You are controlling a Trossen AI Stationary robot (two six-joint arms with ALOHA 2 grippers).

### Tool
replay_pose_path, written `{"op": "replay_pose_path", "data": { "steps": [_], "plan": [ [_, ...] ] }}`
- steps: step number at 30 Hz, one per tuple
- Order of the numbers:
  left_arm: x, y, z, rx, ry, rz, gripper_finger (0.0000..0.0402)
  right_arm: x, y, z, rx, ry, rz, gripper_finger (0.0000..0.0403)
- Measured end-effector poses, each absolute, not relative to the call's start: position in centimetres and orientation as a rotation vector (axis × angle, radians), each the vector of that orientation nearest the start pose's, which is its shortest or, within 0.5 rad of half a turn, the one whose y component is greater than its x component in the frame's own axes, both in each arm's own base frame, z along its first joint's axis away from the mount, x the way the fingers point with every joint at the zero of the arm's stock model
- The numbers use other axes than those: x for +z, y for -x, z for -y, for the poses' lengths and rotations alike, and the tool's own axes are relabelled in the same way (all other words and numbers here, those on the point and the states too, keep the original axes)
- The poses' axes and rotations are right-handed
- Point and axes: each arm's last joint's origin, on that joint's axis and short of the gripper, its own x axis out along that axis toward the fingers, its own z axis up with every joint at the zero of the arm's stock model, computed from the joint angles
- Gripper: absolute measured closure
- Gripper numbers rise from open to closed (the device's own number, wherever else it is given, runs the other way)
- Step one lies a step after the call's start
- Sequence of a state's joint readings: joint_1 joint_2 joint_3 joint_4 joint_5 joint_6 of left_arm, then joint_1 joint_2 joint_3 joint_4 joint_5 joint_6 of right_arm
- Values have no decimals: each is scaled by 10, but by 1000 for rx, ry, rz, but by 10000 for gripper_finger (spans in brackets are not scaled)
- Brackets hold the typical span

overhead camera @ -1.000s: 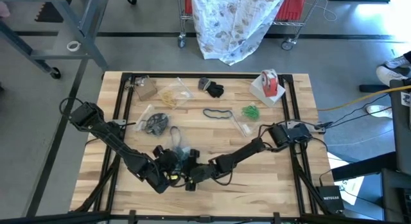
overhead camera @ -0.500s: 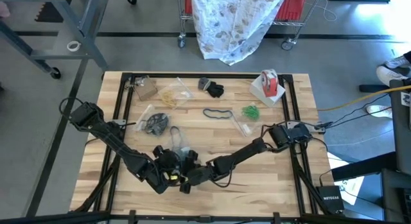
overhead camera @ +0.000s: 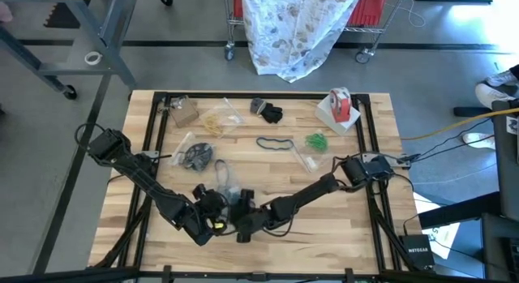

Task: Sort rubber bands
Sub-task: Put the blue rubber band into the transparent zip bag

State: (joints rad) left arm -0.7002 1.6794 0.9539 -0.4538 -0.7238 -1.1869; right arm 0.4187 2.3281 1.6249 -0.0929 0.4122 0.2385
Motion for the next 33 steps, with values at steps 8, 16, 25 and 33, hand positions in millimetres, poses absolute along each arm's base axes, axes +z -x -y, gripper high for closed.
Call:
{"op": "replay_pose_path", "data": {
  "steps": [8, 16, 25, 33],
  "plan": [
    [165, -246, 183, 481, 308, -737, 401, 132, -449, -193, 109, 112, -780, 178],
    [165, -246, 182, 484, 305, -740, 401, 108, -456, -182, 56, 168, -804, 178],
    [165, -246, 182, 476, 282, -745, 401, 108, -454, -181, -23, 183, -812, 178],
    [165, -247, 182, 471, 278, -743, 401, 113, -445, -180, -123, 241, -854, 178]
  ]
}}
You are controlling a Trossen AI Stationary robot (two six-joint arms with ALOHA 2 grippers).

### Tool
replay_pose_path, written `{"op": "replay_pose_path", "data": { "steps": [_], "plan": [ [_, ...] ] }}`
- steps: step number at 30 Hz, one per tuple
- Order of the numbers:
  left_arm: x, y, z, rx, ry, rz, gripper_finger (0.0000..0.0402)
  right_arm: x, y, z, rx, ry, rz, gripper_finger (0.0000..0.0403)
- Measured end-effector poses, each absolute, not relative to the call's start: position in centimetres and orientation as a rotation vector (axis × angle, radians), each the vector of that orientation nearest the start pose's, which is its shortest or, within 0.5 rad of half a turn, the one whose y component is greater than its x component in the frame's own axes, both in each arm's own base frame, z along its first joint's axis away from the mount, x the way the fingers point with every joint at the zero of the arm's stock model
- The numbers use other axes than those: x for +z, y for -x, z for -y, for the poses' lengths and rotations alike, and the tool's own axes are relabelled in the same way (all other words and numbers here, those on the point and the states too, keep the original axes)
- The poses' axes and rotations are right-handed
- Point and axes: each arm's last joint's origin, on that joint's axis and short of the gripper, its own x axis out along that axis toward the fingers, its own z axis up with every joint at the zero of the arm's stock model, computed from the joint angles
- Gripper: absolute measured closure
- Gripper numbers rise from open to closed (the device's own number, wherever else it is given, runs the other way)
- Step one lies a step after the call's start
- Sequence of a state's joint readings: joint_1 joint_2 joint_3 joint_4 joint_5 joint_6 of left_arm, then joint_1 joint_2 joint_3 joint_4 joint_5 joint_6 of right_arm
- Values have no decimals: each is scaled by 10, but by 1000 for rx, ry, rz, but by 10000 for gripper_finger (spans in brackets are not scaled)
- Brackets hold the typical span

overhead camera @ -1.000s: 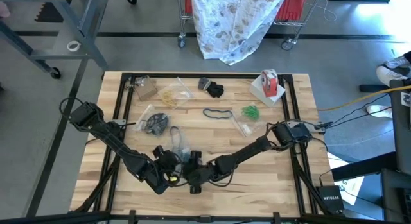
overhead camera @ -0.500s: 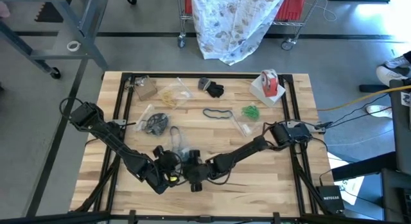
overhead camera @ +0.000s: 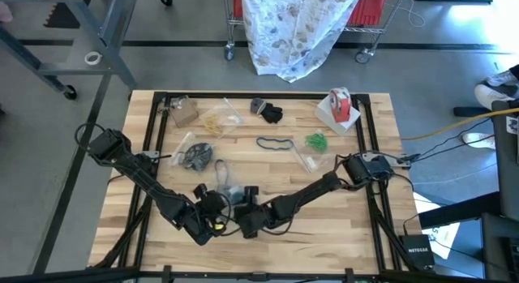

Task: Sort rubber bands
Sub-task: Put the blue rubber band into the transparent zip bag

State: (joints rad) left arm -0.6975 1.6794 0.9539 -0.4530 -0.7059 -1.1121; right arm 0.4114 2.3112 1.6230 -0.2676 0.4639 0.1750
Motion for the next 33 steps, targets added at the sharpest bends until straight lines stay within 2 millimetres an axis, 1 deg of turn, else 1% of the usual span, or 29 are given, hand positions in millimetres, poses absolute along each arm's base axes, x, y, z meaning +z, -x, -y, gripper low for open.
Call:
{"op": "replay_pose_path", "data": {
  "steps": [5, 8, 12, 15, 17, 19, 22, 25, 26, 29, 33],
  "plan": [
    [165, -247, 182, 465, 266, -746, 401, 113, -442, -183, -131, 249, -859, 178],
    [165, -247, 182, 465, 266, -746, 401, 112, -442, -181, -148, 268, -864, 178],
    [165, -247, 182, 464, 263, -746, 401, 109, -445, -174, -97, 208, -898, 178],
    [165, -247, 182, 465, 266, -745, 401, 106, -446, -175, -78, 159, -912, 185],
    [165, -247, 182, 465, 266, -745, 401, 105, -446, -176, -73, 155, -913, 203],
    [165, -247, 182, 463, 264, -746, 401, 105, -446, -177, -71, 149, -906, 235],
    [165, -247, 182, 462, 261, -746, 401, 104, -447, -178, -64, 134, -901, 304],
    [166, -247, 183, 459, 266, -743, 401, 104, -447, -178, -95, 89, -896, 378],
    [166, -247, 183, 459, 267, -743, 401, 105, -446, -178, -112, 77, -890, 390],
    [166, -246, 185, 449, 265, -746, 401, 113, -443, -177, -172, 29, -882, 389],
    [166, -244, 187, 439, 266, -745, 401, 139, -439, -178, -267, -49, -805, 399]
  ]
}}
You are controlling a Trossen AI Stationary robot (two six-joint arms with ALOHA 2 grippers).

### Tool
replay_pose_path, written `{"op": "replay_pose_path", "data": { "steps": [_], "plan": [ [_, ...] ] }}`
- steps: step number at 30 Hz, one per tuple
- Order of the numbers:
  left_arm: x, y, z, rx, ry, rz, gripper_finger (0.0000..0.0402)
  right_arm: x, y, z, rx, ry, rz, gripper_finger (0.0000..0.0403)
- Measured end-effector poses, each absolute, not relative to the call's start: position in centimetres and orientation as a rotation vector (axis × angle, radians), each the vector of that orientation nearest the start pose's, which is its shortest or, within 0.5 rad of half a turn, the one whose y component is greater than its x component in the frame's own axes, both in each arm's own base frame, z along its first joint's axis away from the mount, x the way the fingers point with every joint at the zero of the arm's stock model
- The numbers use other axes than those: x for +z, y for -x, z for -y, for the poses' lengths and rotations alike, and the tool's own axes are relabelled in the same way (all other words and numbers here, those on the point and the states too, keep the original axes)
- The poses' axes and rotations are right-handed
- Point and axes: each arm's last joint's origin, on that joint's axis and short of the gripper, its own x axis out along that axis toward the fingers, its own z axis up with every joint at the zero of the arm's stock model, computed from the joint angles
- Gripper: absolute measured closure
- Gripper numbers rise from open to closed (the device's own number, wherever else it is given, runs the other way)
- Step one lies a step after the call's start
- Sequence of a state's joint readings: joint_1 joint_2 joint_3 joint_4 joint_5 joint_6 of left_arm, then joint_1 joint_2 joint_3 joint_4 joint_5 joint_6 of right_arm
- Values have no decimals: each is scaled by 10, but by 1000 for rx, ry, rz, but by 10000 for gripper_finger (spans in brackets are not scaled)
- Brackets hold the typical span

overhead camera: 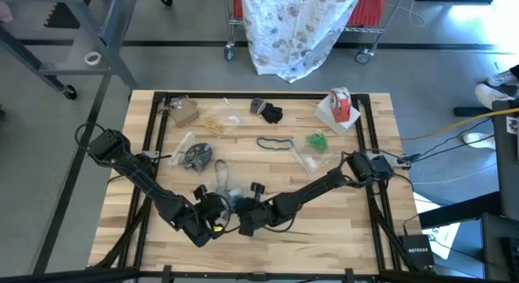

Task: Sort rubber bands
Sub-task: Put the blue rubber band into the transparent zip bag

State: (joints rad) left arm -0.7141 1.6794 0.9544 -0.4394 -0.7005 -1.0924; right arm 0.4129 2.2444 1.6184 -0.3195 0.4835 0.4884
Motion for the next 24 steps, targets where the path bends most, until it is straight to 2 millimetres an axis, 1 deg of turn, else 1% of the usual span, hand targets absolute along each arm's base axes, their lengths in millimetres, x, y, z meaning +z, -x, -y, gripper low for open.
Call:
{"op": "replay_pose_path", "data": {
  "steps": [2, 5, 9, 11, 15, 19, 20, 24],
  "plan": [
    [166, -245, 188, 437, 276, -741, 401, 153, -438, -176, -345, -93, -738, 398],
    [168, -248, 190, 420, 306, -716, 401, 159, -440, -174, -425, -161, -651, 398],
    [173, -255, 195, 368, 345, -649, 401, 166, -449, -173, -437, -238, -540, 400],
    [176, -258, 198, 341, 352, -619, 401, 167, -451, -174, -431, -254, -513, 400],
    [187, -259, 201, 286, 361, -567, 401, 168, -453, -176, -419, -272, -489, 400],
    [199, -255, 198, 267, 332, -555, 401, 168, -454, -180, -311, -319, -537, 400],
    [200, -253, 197, 272, 322, -570, 401, 167, -452, -182, -285, -321, -565, 400],
    [195, -244, 192, 332, 327, -643, 401, 161, -446, -185, -276, -344, -648, 400]
  ]
}}
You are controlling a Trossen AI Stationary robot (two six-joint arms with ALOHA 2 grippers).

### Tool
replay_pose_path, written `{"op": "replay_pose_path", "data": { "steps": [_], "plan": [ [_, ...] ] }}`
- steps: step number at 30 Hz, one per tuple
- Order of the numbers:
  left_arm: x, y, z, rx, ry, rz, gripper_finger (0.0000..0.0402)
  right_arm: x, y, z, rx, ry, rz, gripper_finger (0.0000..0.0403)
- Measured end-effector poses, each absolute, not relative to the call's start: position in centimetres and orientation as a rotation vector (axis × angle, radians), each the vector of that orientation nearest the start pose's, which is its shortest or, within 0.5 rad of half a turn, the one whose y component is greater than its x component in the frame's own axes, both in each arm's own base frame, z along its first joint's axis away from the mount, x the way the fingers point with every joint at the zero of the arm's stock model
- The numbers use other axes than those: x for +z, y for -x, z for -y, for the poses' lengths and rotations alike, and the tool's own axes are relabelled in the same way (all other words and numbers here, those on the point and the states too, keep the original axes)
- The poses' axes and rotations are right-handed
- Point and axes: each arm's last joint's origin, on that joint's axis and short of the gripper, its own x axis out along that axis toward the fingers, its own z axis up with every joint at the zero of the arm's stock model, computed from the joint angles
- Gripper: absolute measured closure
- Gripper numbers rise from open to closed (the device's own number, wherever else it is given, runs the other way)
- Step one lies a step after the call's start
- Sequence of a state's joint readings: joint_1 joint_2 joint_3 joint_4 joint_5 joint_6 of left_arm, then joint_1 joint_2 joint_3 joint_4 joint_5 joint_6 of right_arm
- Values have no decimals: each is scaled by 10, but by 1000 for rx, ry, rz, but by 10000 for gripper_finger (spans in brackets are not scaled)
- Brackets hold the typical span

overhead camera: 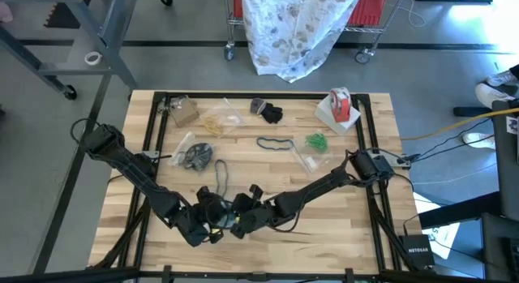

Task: Sort rubber bands
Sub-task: Put the blue rubber band into the transparent zip bag

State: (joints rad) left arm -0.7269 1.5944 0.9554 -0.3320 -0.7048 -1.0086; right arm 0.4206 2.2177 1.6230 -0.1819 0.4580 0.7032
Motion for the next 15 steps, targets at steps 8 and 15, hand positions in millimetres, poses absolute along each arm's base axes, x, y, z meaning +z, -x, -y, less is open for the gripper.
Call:
{"op": "replay_pose_path", "data": {
  "steps": [8, 15],
  "plan": [
    [189, -242, 190, 350, 281, -682, 401, 146, -464, -184, -198, -359, -541, 400],
    [185, -235, 187, 400, 261, -719, 401, 127, -476, -165, -293, -377, -494, 400]
  ]
}}
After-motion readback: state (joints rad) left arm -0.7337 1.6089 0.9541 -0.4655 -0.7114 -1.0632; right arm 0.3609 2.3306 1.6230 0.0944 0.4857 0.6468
